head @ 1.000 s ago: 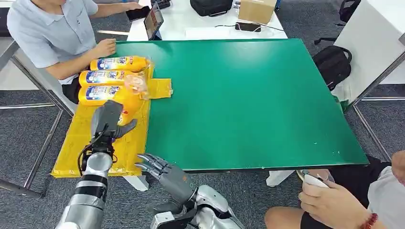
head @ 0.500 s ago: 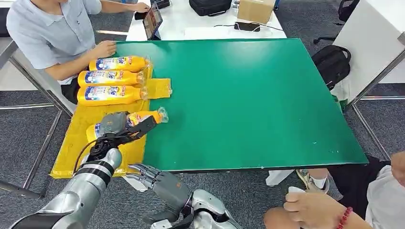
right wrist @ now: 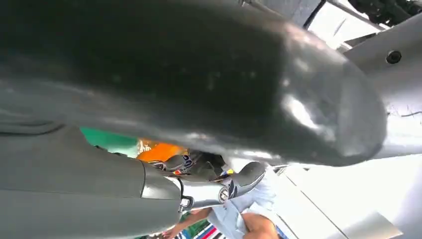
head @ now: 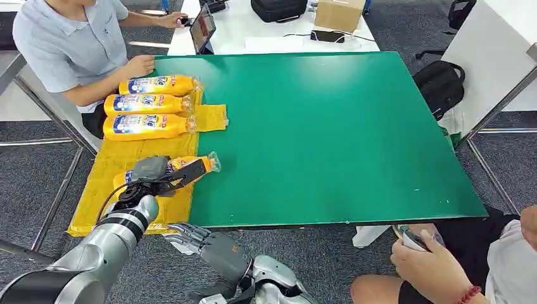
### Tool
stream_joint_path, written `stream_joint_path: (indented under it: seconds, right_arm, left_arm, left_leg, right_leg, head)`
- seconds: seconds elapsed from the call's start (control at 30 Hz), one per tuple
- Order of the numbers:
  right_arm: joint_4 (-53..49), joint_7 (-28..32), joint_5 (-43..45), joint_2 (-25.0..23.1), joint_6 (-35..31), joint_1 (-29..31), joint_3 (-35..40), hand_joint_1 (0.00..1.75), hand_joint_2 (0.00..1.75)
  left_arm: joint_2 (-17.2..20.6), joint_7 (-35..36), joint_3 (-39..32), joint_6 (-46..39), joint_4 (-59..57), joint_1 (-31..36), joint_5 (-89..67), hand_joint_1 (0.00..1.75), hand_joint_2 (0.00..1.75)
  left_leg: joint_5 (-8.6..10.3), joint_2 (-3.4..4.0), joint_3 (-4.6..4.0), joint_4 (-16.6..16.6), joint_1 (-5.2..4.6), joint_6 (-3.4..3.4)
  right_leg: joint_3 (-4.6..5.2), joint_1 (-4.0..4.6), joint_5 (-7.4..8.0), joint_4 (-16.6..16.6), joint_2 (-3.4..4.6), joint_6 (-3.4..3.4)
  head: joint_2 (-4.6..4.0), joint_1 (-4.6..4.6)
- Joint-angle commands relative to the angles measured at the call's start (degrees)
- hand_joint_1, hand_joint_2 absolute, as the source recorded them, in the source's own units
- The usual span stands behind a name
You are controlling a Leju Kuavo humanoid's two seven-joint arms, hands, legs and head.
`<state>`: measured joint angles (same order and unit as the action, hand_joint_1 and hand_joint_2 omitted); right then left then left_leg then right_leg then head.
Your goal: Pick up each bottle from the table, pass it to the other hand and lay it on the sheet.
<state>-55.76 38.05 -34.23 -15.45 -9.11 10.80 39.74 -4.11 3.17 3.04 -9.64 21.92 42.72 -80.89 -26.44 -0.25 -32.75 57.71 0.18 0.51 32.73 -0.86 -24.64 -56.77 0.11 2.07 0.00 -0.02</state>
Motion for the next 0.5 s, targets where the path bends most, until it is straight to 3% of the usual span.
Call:
stream_joint_path:
  seconds: [0.03, 0.2, 0.5]
  right_arm:
    - [5.3, 1.9, 1.5, 0.5, -0.7, 0.2, 3.4, 0.0, 0.0]
    - [7.8, 1.9, 6.2, 1.4, -3.2, 2.3, 8.6, 0.0, 0.0]
    - [8.0, 1.9, 8.5, 2.6, -6.0, 2.4, 10.8, 0.0, 0.0]
  left_arm:
    - [-0.5, -9.2, -9.5, 4.5, -5.1, 1.6, 9.1, 0.0, 1.75]
    - [-1.7, -22.8, -20.0, 16.0, -4.6, 2.5, 24.0, 0.0, 1.75]
    - [-1.6, -34.7, -24.1, 22.0, 0.6, -0.7, 34.6, 0.0, 1.75]
  left_leg:
    - [-0.02, 0.11, 0.21, -0.1, 0.05, -0.04]
    - [-0.01, -0.01, 0.17, 0.0, 0.08, -0.03]
    - [0.03, -0.05, 0.22, -0.1, 0.02, -0.06]
  right_leg:
    - [-0.18, 0.06, 0.02, 0.1, 0.08, -0.08]
    - [-0.19, 0.1, 0.0, 0.1, -0.05, -0.08]
    - [-0.27, -0.03, 0.0, 0.1, -0.12, -0.07]
  head:
    - [0.0, -0.02]
    - [0.0, 0.0]
    - [0.0, 0.0]
